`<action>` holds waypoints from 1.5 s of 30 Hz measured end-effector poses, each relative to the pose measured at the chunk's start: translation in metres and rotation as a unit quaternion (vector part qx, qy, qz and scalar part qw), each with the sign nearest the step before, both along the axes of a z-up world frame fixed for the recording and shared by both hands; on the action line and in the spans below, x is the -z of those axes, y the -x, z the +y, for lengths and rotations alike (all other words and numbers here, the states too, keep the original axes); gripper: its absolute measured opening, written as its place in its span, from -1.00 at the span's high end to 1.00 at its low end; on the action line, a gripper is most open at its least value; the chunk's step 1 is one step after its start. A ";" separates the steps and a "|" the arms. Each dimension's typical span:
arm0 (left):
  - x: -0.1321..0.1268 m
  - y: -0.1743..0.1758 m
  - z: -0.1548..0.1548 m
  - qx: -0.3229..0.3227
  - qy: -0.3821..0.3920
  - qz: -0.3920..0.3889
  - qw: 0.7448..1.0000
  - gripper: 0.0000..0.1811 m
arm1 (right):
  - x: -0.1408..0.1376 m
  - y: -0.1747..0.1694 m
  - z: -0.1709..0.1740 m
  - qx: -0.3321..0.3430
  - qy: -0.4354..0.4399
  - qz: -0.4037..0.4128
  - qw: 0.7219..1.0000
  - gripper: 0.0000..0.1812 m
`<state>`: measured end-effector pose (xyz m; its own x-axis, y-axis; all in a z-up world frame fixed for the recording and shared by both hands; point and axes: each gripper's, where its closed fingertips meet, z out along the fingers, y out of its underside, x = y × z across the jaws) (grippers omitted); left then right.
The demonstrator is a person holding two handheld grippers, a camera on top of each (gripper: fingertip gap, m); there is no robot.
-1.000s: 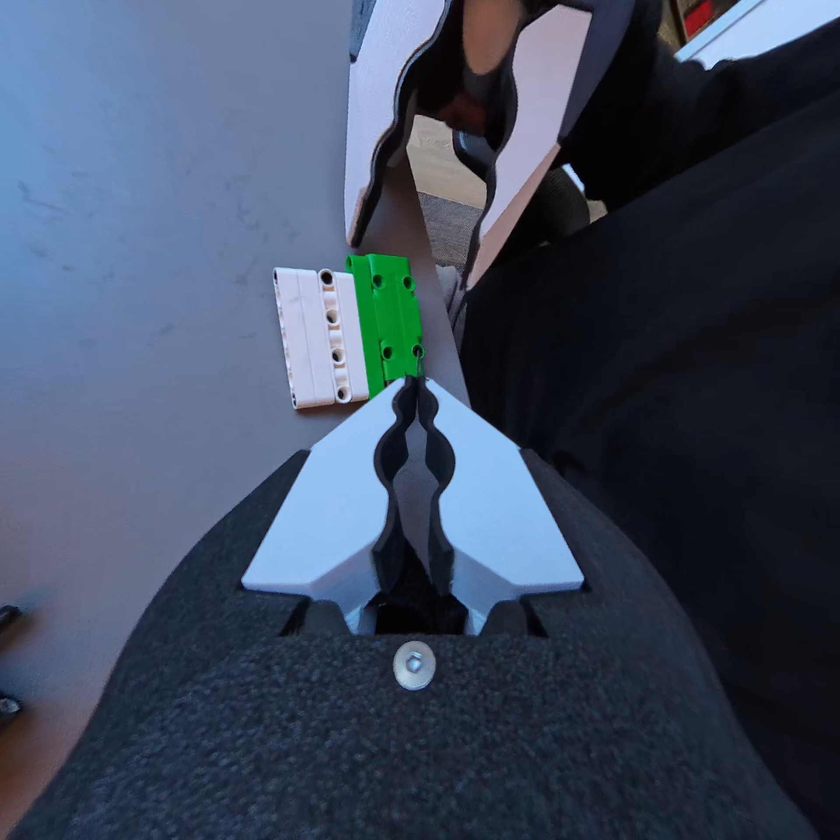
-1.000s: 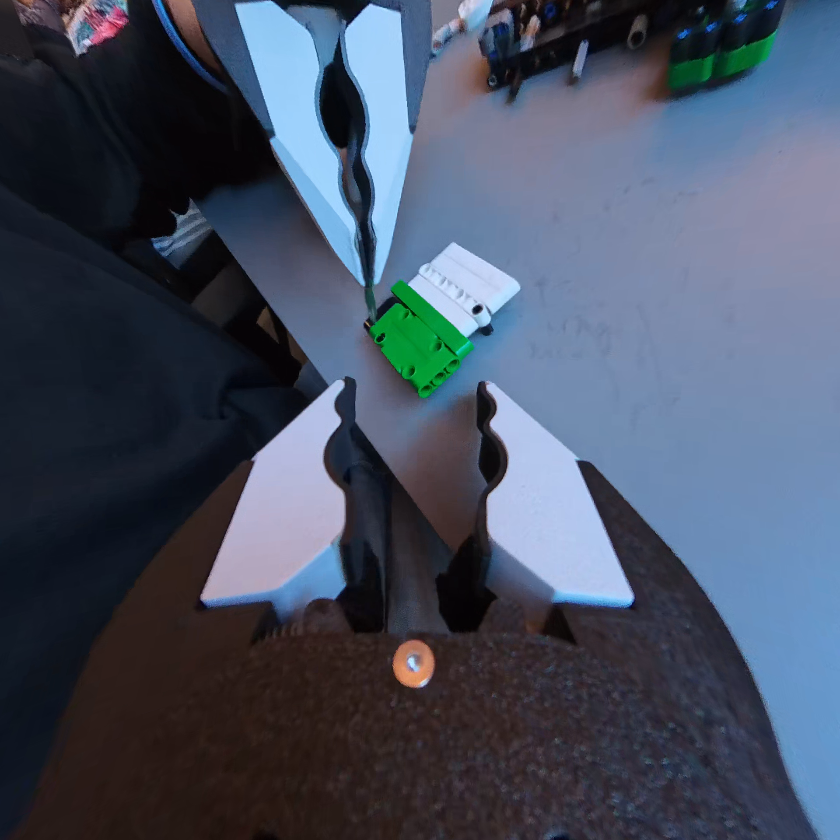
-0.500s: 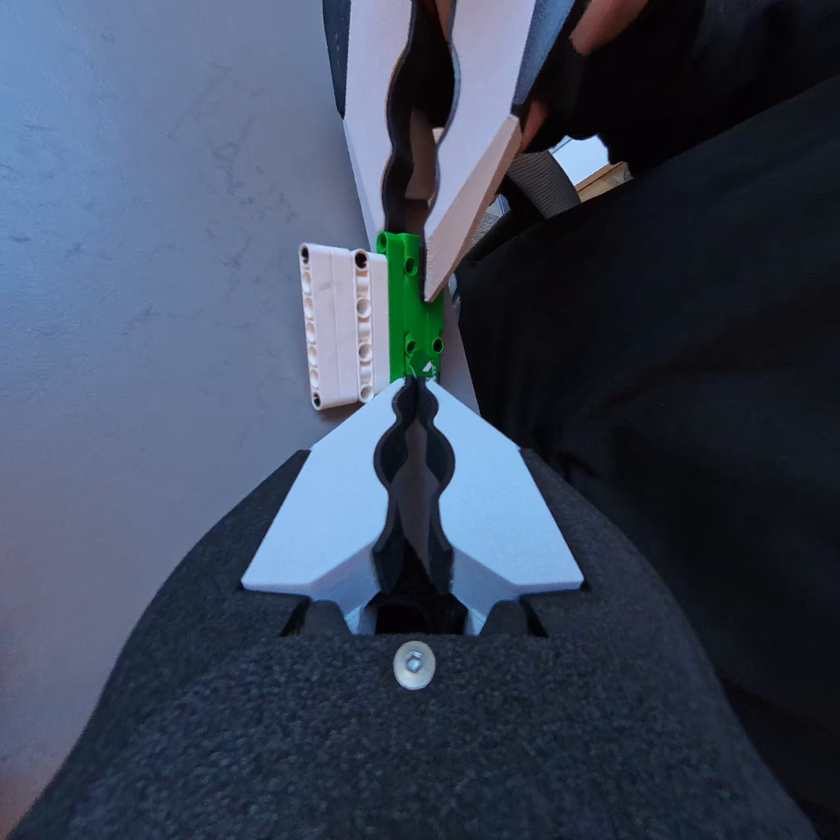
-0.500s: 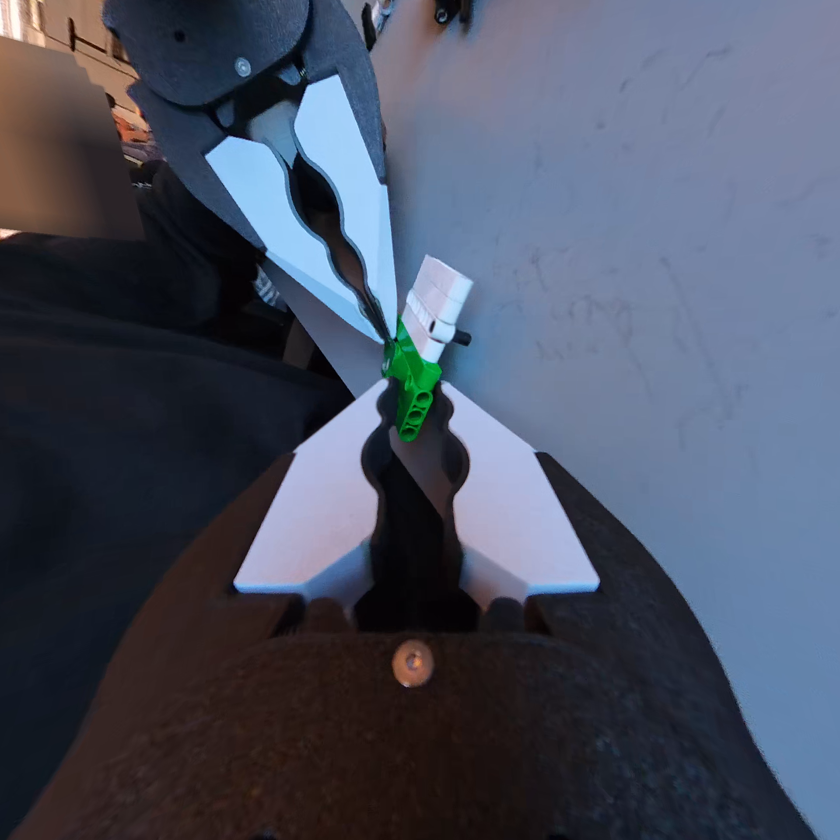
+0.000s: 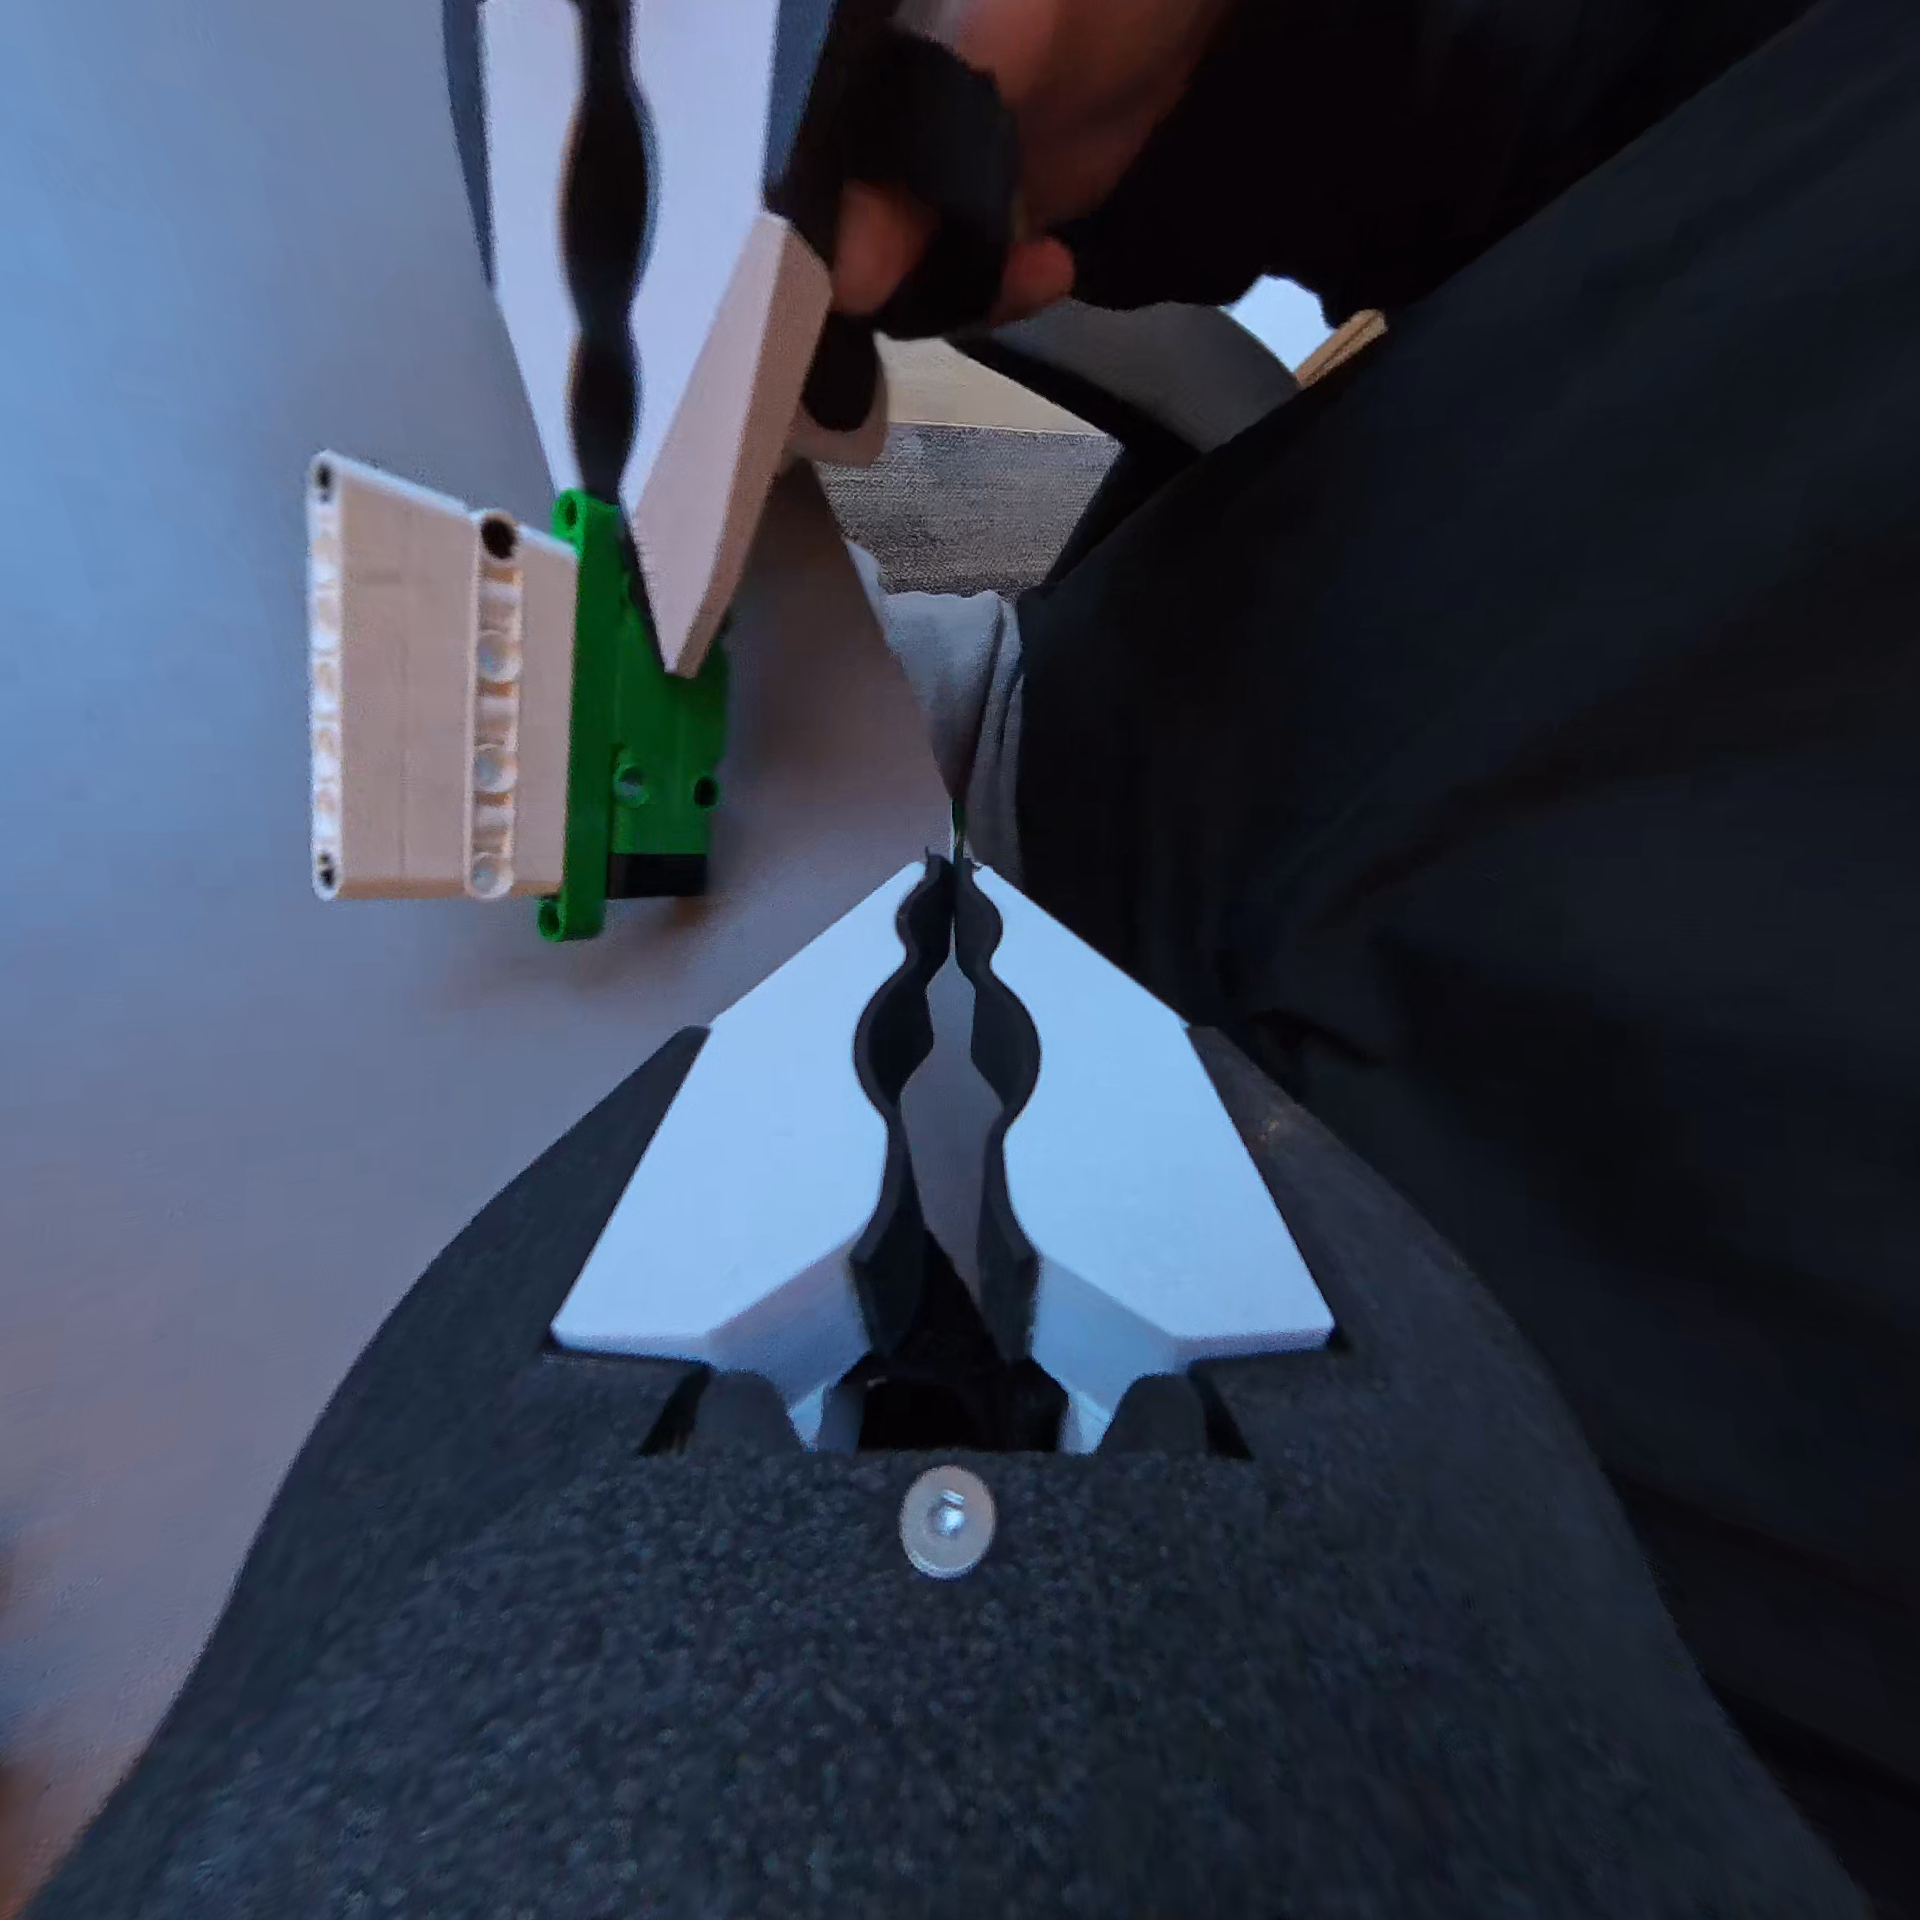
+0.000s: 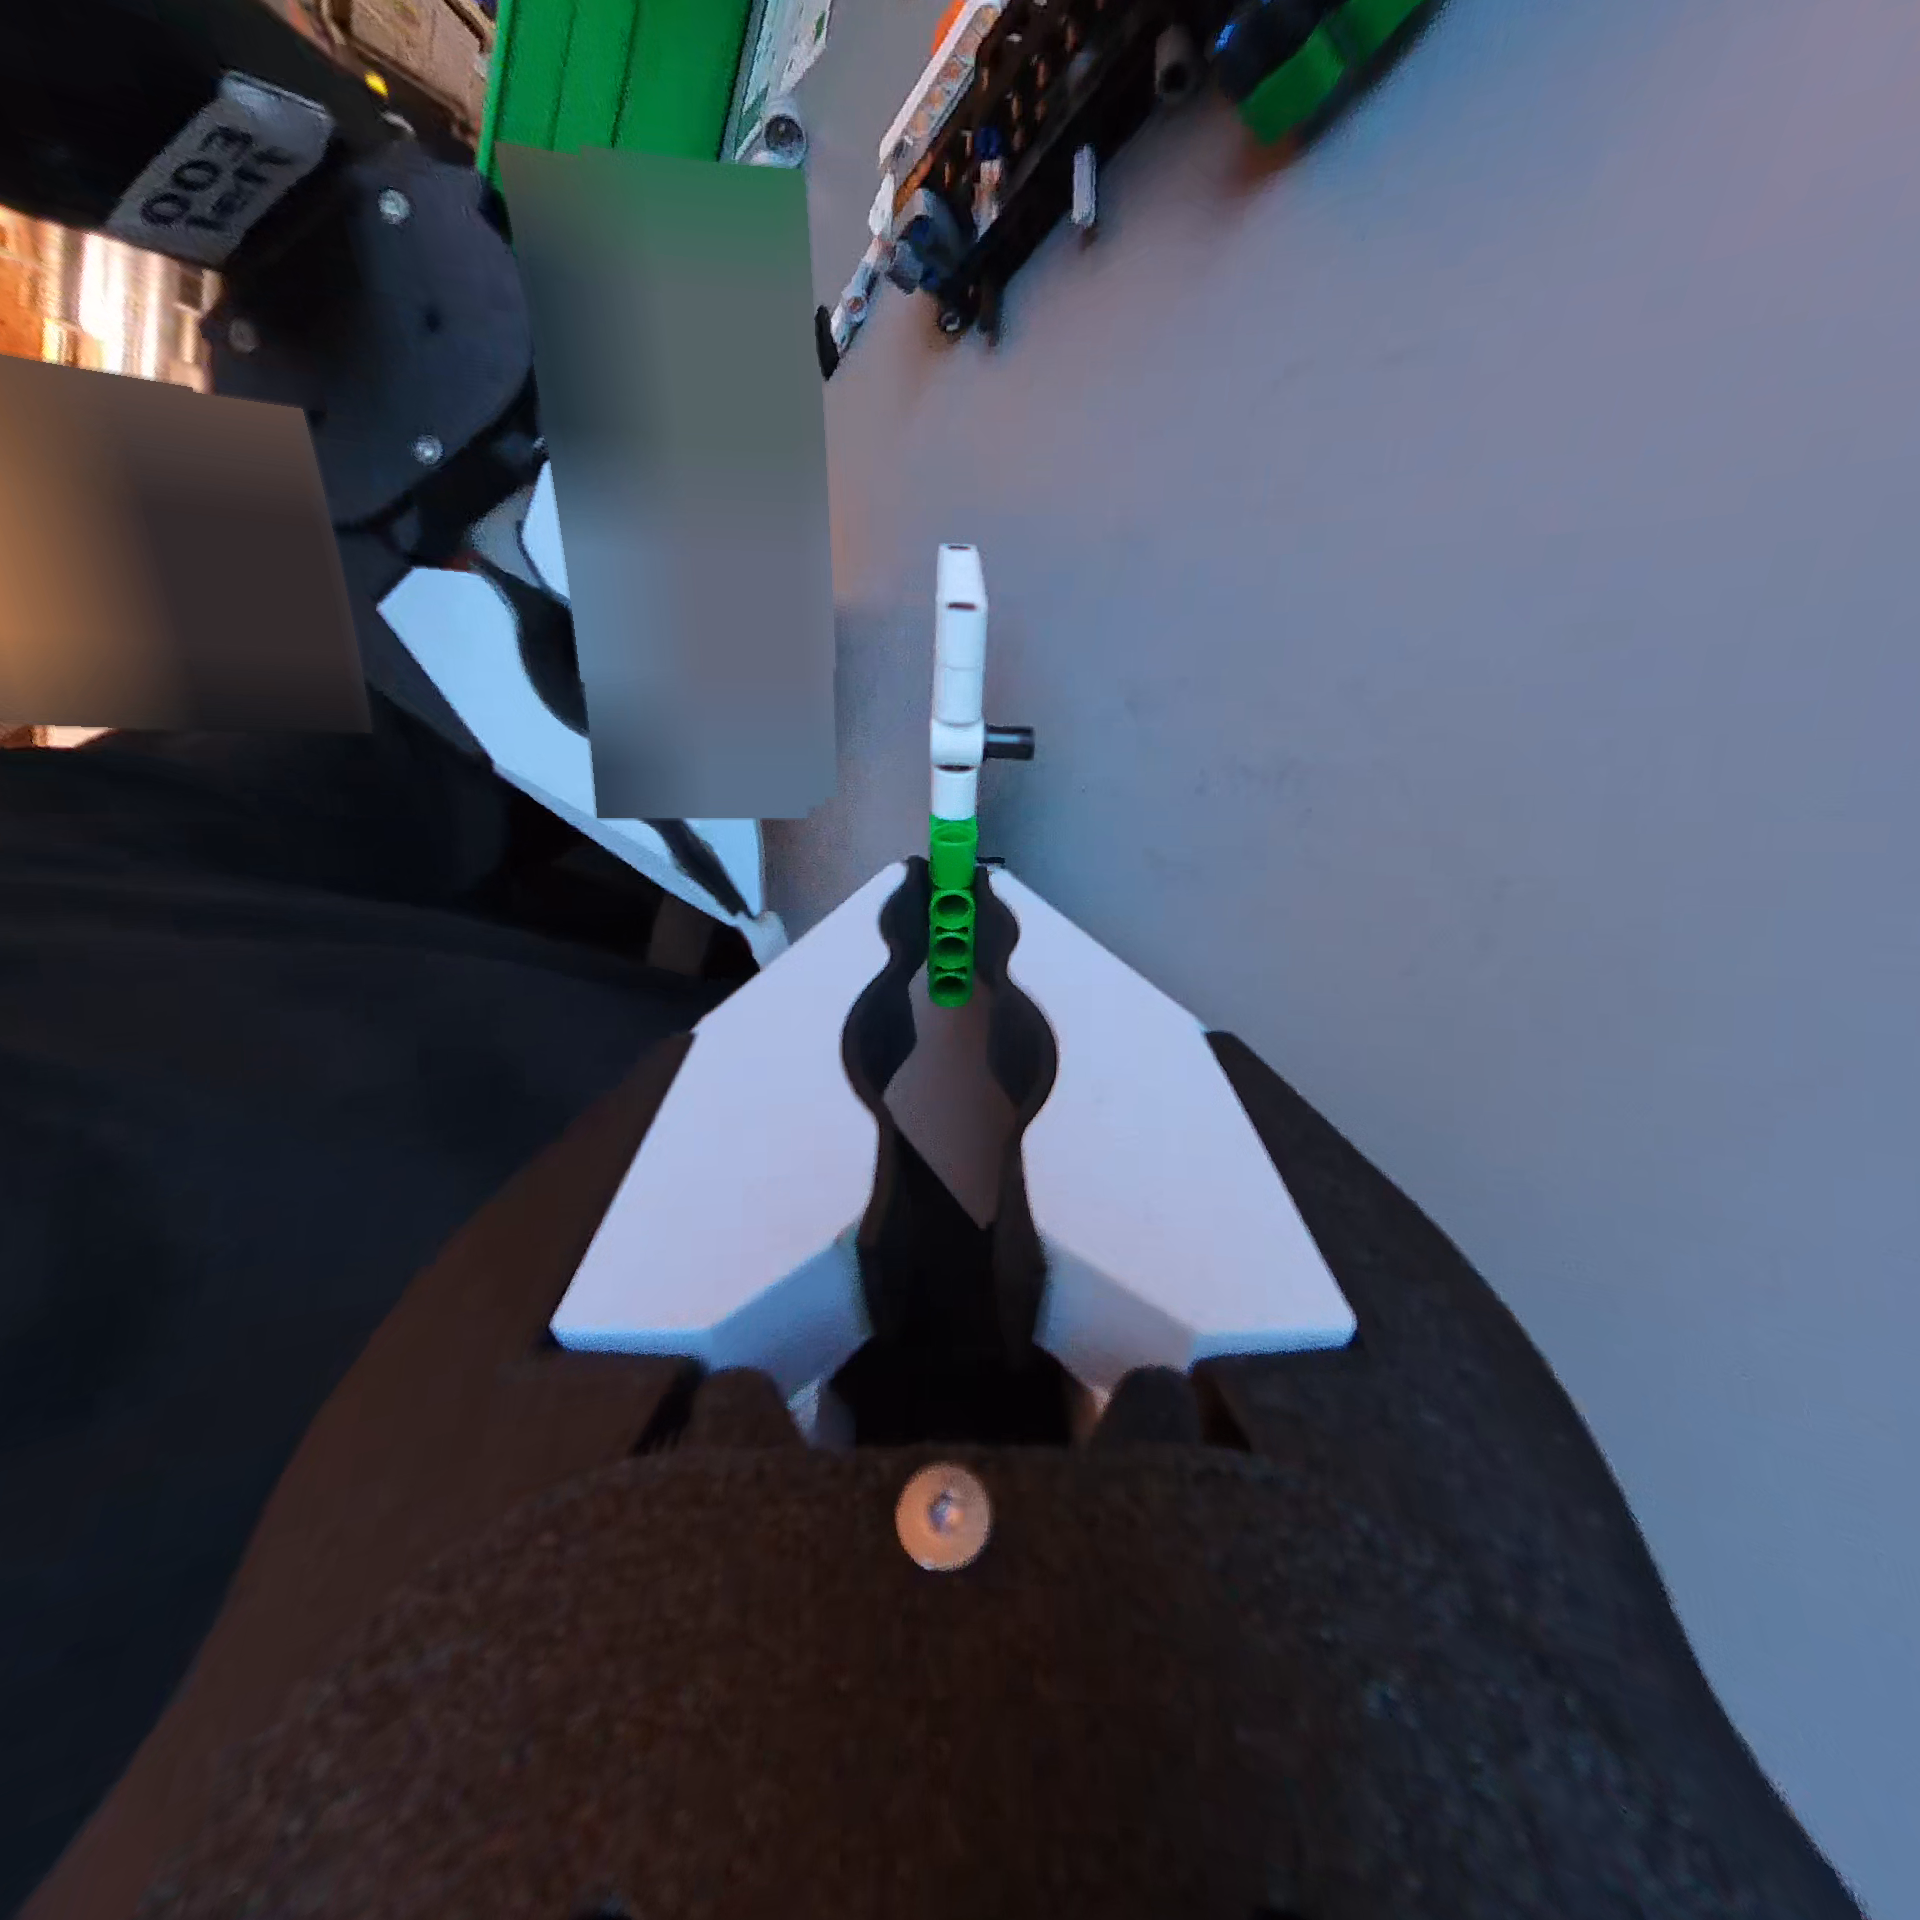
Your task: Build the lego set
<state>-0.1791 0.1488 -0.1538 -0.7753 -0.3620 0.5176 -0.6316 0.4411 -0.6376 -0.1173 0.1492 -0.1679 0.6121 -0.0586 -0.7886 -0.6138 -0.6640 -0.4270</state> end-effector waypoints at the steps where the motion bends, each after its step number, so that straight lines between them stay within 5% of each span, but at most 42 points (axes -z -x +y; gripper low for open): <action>1: -0.005 0.002 -0.002 0.006 0.004 -0.004 1.000 1.00 | -0.001 0.000 -0.001 -0.003 -0.001 -0.007 1.000 0.93; 8: -0.025 -0.019 0.013 -0.023 -0.030 -0.048 0.998 1.00 | -0.019 0.006 0.012 -0.036 -0.069 0.028 0.997 0.93; 14: -0.026 -0.033 0.026 -0.055 -0.015 0.029 0.998 1.00 | -0.025 0.010 0.029 -0.105 -0.120 -0.019 0.987 0.94; 45: -0.002 -0.045 0.033 -0.033 -0.025 0.039 0.998 1.00 | -0.007 0.007 0.034 -0.108 -0.062 0.017 0.992 0.93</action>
<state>-0.1336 0.1822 -0.1523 -0.7062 -0.4382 0.5562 -0.7080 0.4262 -0.5631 -0.1245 0.1832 -0.1609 0.5723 0.1689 -0.8025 -0.4790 -0.7254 -0.4943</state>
